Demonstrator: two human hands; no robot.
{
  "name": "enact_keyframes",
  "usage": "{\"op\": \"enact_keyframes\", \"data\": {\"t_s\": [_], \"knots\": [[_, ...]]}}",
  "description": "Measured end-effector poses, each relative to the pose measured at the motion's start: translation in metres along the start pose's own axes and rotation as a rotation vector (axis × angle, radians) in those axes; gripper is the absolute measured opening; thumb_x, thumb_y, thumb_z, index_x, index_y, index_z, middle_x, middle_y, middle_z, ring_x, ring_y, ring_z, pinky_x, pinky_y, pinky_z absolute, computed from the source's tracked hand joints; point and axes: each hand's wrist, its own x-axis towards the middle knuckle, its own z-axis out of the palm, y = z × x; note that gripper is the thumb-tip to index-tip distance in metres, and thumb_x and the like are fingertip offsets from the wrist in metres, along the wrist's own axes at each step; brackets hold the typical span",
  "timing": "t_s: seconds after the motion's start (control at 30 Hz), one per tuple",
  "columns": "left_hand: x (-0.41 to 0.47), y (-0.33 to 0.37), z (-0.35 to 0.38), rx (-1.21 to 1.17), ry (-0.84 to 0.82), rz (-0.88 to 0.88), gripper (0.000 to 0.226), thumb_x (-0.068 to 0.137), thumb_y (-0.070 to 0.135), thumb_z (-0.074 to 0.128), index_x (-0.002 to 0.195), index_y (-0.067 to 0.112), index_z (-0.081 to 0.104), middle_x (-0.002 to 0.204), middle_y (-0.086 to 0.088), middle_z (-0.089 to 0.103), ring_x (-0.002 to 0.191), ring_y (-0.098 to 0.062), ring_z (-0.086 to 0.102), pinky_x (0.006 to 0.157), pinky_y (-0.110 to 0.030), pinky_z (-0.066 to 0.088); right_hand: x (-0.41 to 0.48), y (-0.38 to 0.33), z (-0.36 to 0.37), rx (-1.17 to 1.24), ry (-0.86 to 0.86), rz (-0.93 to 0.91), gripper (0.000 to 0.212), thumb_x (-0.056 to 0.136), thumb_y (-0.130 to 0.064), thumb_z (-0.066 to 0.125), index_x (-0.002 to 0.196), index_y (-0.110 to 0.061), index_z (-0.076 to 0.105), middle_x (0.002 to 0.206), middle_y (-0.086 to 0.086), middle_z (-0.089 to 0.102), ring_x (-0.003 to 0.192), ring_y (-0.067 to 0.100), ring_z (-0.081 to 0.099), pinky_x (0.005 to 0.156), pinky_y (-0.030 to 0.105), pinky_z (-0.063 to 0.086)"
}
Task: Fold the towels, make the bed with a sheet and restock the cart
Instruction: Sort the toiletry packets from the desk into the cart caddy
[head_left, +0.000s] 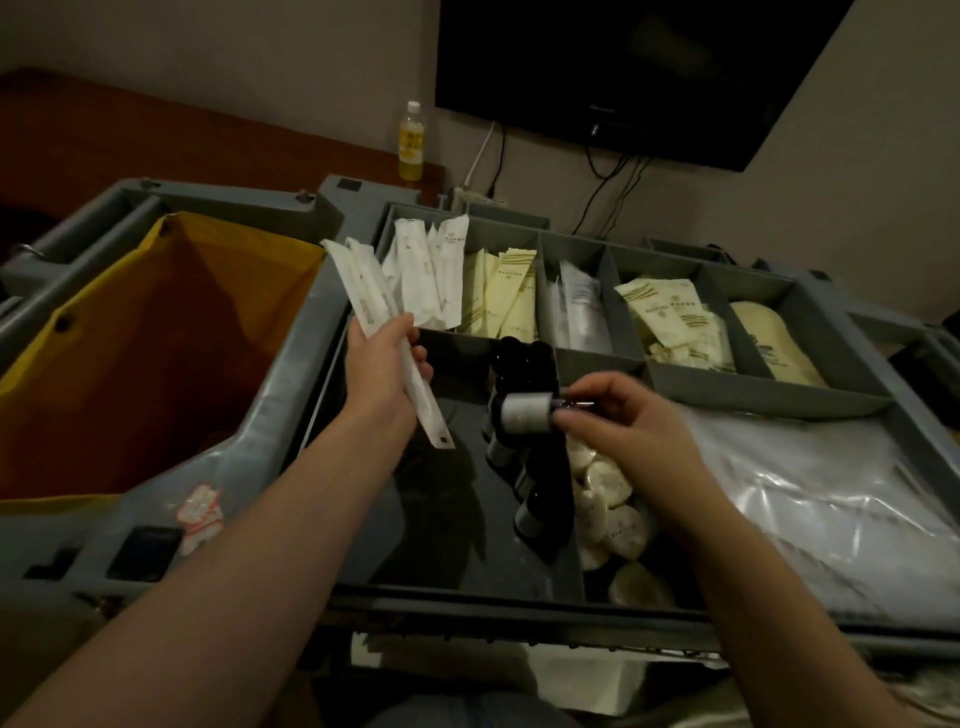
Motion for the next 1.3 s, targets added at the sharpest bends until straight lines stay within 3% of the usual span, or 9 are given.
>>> {"op": "enact_keyframes", "data": {"t_s": [0.2,0.4,0.6,0.93,1.3], "knots": [[0.0,-0.003,0.0,0.007,-0.011,-0.008,0.041,0.09,0.01,0.056,0.127,0.025,0.046,0.083,-0.003,0.052,0.062,-0.009,0.049,0.049,-0.021,0.043,-0.003,0.01,0.029,-0.57,-0.023,-0.115,0.03,0.076,-0.037,0.075,0.102,-0.035,0.06,0.091,-0.021,0.057,0.086,-0.002,0.054,0.071,0.012,0.044],[0.001,-0.003,-0.001,-0.018,-0.023,-0.021,0.043,0.088,0.008,0.056,0.128,0.023,0.047,0.08,-0.002,0.051,0.06,-0.009,0.048,0.047,-0.02,0.042,-0.002,0.015,0.035,-0.935,0.056,-0.223,0.039,0.08,-0.052,0.065,0.113,-0.032,0.058,0.113,-0.013,0.05,0.108,0.006,0.035,0.088,0.021,0.026],[-0.005,-0.003,0.003,0.036,-0.054,-0.03,0.043,0.088,0.01,0.058,0.127,0.025,0.048,0.083,-0.003,0.053,0.062,-0.009,0.049,0.05,-0.021,0.043,-0.001,0.012,0.04,-1.0,0.039,-0.196,0.038,0.08,-0.052,0.065,0.113,-0.037,0.051,0.115,-0.013,0.041,0.117,0.011,0.033,0.098,0.029,0.026],[-0.009,-0.003,0.006,-0.005,-0.093,-0.033,0.028,0.089,0.006,0.055,0.106,0.028,0.052,0.075,-0.002,0.05,0.055,-0.009,0.045,0.046,-0.019,0.04,-0.006,0.011,0.042,-1.003,0.079,-0.219,0.042,0.08,-0.053,0.062,0.115,-0.035,0.046,0.118,-0.01,0.039,0.116,0.012,0.032,0.096,0.029,0.026],[-0.009,-0.003,0.004,-0.031,-0.078,-0.04,0.036,0.088,0.007,0.055,0.12,0.023,0.048,0.077,-0.002,0.05,0.057,-0.008,0.046,0.047,-0.02,0.041,-0.005,0.011,0.044,-1.049,0.106,-0.312,0.035,0.083,-0.047,0.062,0.115,-0.033,0.058,0.123,-0.009,0.047,0.121,0.014,0.033,0.099,0.033,0.023]]}}
